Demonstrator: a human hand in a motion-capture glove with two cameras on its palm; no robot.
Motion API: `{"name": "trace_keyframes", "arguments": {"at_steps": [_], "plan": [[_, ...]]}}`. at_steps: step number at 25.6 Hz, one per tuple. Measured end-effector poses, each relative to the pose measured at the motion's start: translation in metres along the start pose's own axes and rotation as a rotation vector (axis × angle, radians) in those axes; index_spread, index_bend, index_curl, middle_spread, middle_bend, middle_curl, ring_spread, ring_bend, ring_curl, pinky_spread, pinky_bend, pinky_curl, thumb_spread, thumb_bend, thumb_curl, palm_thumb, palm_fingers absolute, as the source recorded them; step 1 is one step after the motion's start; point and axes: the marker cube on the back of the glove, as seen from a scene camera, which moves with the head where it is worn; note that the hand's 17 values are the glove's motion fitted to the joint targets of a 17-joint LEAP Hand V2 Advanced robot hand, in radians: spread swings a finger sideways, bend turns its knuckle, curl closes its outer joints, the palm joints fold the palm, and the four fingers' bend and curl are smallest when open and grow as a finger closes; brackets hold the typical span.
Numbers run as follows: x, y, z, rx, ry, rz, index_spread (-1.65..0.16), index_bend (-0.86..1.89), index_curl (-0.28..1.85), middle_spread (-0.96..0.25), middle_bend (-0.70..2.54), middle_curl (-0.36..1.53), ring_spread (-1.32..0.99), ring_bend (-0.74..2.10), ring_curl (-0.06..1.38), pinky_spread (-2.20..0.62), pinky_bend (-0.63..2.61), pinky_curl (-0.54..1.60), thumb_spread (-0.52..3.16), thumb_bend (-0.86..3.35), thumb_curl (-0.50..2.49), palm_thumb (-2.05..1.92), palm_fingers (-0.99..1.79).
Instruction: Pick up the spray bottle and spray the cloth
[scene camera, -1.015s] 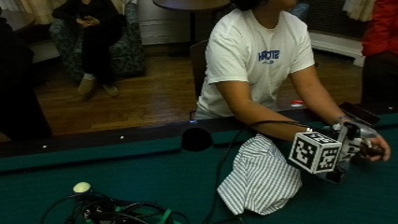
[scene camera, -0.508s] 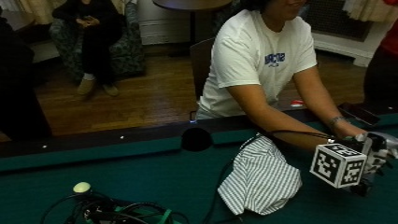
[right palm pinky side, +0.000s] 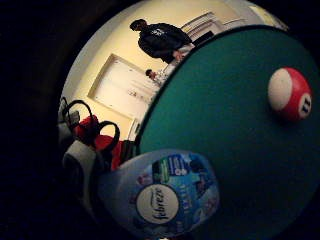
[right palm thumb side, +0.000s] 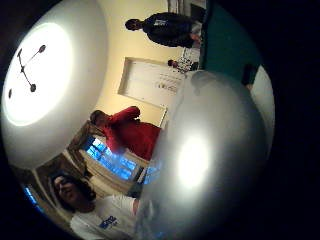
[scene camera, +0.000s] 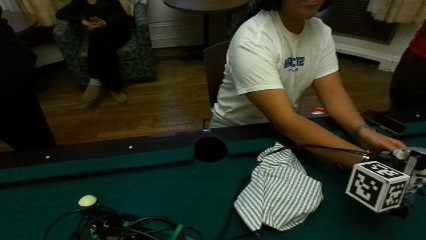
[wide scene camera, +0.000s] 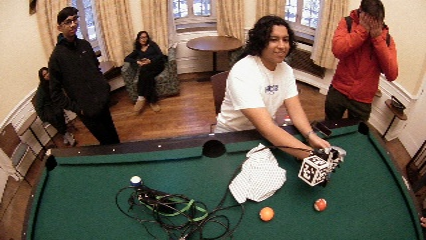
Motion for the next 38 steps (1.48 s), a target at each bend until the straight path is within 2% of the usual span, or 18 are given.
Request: {"name": "trace_keyframes", "arguments": {"at_steps": [3,7,11,15,20,28,38], "plan": [[0.005,0.004,-0.002,-0.071,-0.009,0.027,-0.28,0.41,0.61,-0.21,0.70,0.57,-0.21,0.79,0.50,-0.32,0.49,0.44,0.24,-0.04,0.83,0.92,1.38],[0.016,0.018,-0.010,-0.153,0.061,0.058,-0.28,0.30,0.59,-0.20,0.67,0.55,-0.20,0.73,0.48,-0.27,0.49,0.43,0.37,-0.05,0.81,0.86,1.22],[0.025,0.041,-0.031,-0.218,0.223,0.078,-0.31,0.25,0.56,-0.20,0.54,0.50,-0.17,0.60,0.44,-0.11,0.37,0.41,0.62,-0.09,0.74,0.74,0.84],[0.027,0.065,-0.067,-0.241,0.441,0.075,-0.34,0.14,0.53,-0.17,0.37,0.45,-0.15,0.52,0.43,0.00,0.42,0.43,0.76,-0.11,0.65,0.57,0.58],[0.015,0.096,-0.121,-0.231,0.690,0.025,-0.36,0.10,0.44,-0.14,0.25,0.40,-0.13,0.47,0.39,0.07,0.45,0.40,0.86,-0.08,0.57,0.44,0.54],[-0.008,0.149,-0.180,-0.309,0.943,-0.032,-0.39,0.13,0.38,-0.15,0.22,0.38,-0.12,0.36,0.35,0.14,0.45,0.39,0.93,-0.05,0.48,0.37,0.44],[-0.042,0.227,-0.226,-0.401,1.096,-0.169,-0.41,0.15,0.34,-0.14,0.19,0.37,-0.13,0.32,0.32,0.19,0.36,0.35,0.96,-0.04,0.42,0.32,0.38]]}}
